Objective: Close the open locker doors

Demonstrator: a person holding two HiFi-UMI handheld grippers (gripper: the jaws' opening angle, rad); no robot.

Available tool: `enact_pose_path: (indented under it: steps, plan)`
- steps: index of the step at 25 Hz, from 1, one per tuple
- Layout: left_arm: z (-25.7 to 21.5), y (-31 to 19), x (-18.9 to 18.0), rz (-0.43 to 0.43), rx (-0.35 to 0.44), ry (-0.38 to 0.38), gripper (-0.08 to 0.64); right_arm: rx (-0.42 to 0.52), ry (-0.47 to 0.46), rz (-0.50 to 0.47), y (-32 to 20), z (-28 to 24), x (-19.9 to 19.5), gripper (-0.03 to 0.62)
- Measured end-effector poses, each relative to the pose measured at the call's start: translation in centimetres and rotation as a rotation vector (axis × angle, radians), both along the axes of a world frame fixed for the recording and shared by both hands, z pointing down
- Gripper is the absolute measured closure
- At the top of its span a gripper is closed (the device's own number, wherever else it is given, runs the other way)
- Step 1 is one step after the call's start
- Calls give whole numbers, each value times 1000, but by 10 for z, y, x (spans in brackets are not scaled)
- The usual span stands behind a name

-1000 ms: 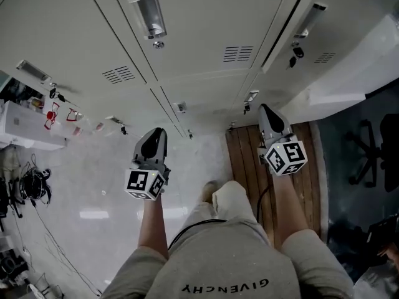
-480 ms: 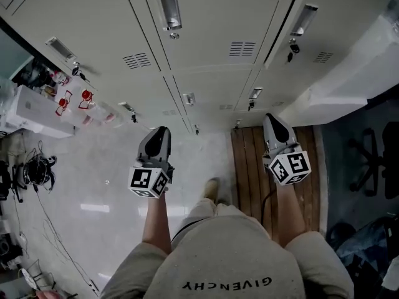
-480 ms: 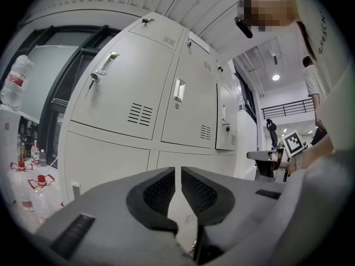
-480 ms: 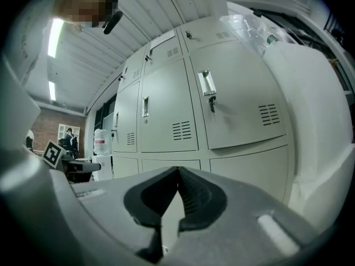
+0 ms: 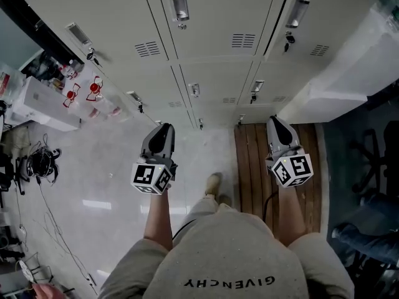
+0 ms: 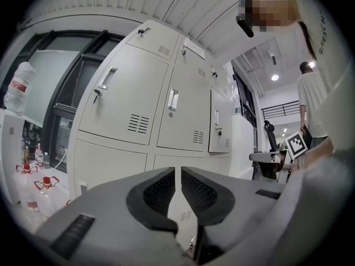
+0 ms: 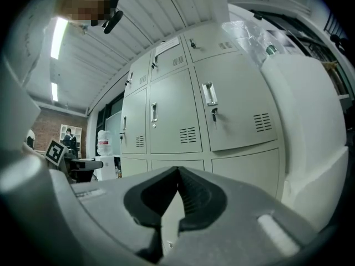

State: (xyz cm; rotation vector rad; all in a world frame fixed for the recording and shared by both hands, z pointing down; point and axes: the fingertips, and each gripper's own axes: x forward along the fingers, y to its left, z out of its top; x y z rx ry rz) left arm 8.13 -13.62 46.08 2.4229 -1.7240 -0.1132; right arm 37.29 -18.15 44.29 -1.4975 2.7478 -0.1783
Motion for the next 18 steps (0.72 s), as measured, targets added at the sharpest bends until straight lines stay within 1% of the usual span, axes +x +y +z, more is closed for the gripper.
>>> enact_pose_path:
  steps: [9,18]
  plan:
    - [-14,33,15,2,14,-16,529,-2,-19,-21,36,-4,9,595]
    - [-17,69,37,-17,25,-4,529,3,-13,-51,73,-3,28,595]
